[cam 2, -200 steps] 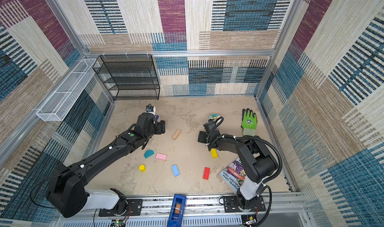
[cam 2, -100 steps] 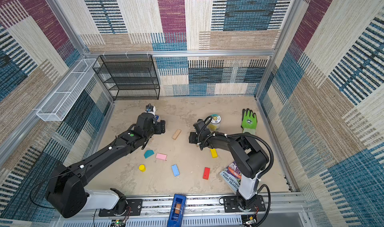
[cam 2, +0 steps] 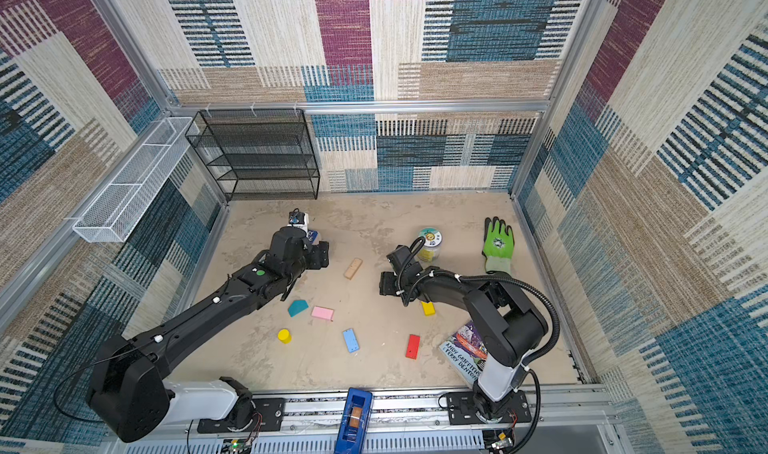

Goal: Build the wood block tower
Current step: 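Rotate the right gripper to align with the wooden bar and lower it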

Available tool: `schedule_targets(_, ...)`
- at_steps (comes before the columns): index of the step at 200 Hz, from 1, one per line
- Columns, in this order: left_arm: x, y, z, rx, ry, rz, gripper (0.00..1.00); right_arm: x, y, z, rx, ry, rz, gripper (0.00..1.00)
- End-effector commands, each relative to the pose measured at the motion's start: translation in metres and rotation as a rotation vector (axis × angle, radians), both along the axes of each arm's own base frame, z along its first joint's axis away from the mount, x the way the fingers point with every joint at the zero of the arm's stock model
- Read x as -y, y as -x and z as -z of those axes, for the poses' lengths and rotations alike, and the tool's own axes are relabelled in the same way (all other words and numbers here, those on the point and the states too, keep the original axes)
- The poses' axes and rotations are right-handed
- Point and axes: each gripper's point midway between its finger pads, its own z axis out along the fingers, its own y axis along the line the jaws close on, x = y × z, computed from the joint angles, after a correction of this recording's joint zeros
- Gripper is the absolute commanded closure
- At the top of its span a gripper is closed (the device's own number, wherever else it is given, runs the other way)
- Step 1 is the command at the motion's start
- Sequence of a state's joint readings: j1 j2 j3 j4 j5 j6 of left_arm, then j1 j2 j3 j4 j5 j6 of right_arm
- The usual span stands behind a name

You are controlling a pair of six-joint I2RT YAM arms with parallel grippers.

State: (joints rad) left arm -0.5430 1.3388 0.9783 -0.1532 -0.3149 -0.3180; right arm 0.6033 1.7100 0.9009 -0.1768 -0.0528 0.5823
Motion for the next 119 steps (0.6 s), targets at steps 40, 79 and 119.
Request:
schedule_targets(40,-0.002,-0.003,-0.006,0.020,-0.007,-0.009,0.16,-0.016,0.032,0.009,-0.099,-0.034,-0.050,0.45)
schedule_targets(79,-0.003,-0.002,-0.003,0.012,-0.016,-0.014,0.16,-0.036,0.029,0.005,-0.088,-0.060,-0.088,0.45)
schedule_targets(119,-0.006,-0.002,-0.004,0.011,-0.028,-0.021,0.16,-0.051,0.019,0.008,-0.083,-0.069,-0.108,0.44)
